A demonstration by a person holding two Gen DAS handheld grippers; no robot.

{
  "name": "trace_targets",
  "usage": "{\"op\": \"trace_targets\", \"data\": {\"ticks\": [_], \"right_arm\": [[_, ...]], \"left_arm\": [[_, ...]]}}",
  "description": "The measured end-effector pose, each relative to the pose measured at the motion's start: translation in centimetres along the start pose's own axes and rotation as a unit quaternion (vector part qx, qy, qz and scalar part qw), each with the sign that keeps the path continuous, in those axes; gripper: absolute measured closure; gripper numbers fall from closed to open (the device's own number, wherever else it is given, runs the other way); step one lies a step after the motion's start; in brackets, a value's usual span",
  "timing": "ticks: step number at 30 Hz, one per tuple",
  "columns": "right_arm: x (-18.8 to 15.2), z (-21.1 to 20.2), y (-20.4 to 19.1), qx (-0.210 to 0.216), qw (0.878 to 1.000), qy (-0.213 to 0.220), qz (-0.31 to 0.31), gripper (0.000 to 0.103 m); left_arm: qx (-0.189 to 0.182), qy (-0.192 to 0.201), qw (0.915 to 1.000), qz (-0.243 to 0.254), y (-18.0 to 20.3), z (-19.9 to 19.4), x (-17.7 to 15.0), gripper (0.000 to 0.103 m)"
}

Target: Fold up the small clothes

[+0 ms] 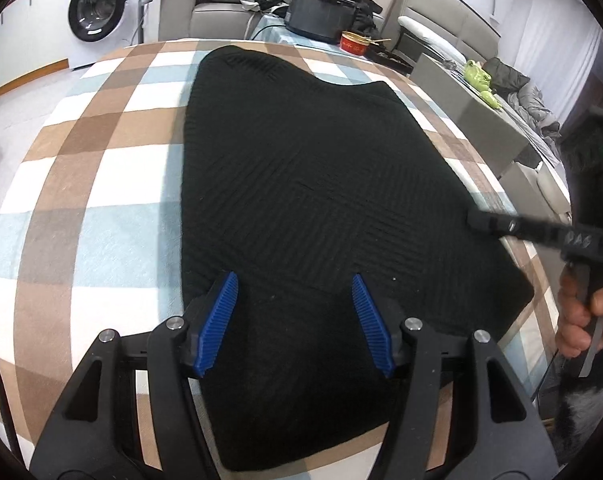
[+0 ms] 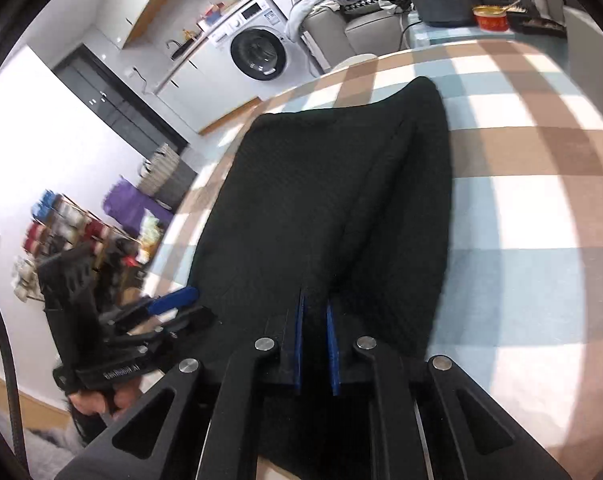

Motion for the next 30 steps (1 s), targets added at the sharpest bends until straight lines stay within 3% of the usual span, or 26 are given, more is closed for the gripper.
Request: {"op": "trace_targets", "data": {"ticks": [2,4,8,9,10,11,12,13,19,22,24,26,30], "right_arm": [[-1.0,0.4,0.7,-0.015,0.999,-0.03,0.016,0.09],[-1.2,-0.4,0.1,0.022,0.999,-0.018,0.024,0.086],[-3.0,-1.5,-1.6,0.06,0.998,-0.032,0.0,0.059],[-3.2,-1.3,-1.7,0.061,0.997,-0.04,-0.005,0.059],[-3.8,-0.9,-1.8,0.054,0.997,-0.051,-0.011,0.06],[-4.2,-0.9,-1.7,0.04,0.997,-0.056,-0.017,0.07],[-4.6,-0.7,-1.9,0.029,0.997,-0.059,-0.027,0.087],[-5.0,-0.8,-2.5,0.042,0.997,-0.057,-0.035,0.091],[-6.5,-1.6,-1.7,-0.004,0.997,-0.074,-0.03,0.094],[-5.8,-2.8,-1.9,-0.002,0.998,-0.053,-0.031,0.082],[-5.1,-3.6,-1.5,-0.017,0.999,-0.018,-0.026,0.054],[-4.6,-3.0,-0.5,-0.04,0.999,-0.001,-0.008,0.05],[-4.6,-1.3,0.9,-0.024,0.999,0.006,0.039,0.05]], "left_arm": [[-0.001,-0.004,0.9999,-0.01,-0.8,-0.1,-0.3,0.046],[0.0,-0.006,0.9998,-0.017,-1.6,-0.5,-0.5,0.046],[-0.006,-0.005,0.9998,-0.021,-2.6,-1.7,-1.4,0.042],[-0.011,-0.005,0.9997,-0.019,-2.6,-1.7,-1.7,0.04],[-0.011,-0.008,0.9998,-0.012,-2.5,-1.7,-2.1,0.039],[-0.003,-0.009,0.9999,-0.006,-2.5,-1.6,-2.5,0.039],[0.002,-0.012,0.9999,-0.003,-2.5,-1.4,-2.8,0.039],[0.004,-0.016,0.9999,-0.001,-2.5,-1.3,-3.1,0.039],[0.003,-0.028,0.9996,-0.011,-3.8,-1.3,-4.5,0.038],[0.0,-0.031,0.9993,-0.02,-4.1,-1.5,-4.6,0.038],[-0.009,-0.031,0.9991,-0.028,-4.1,-1.4,-4.5,0.038],[-0.016,-0.031,0.9989,-0.03,-3.9,-1.3,-4.3,0.038],[-0.023,-0.029,0.9988,-0.031,-3.3,-1.2,-4.2,0.041]]}}
Point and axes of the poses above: each gripper's, at about its wrist camera, not at the fingertips, and z roughly the way its jaws point, y to its right, x to its top, the point moved 3 cm from there along z, roughly the way its jaws point, and after that the axes turned 15 degrees about x, right-handed, at the moved point
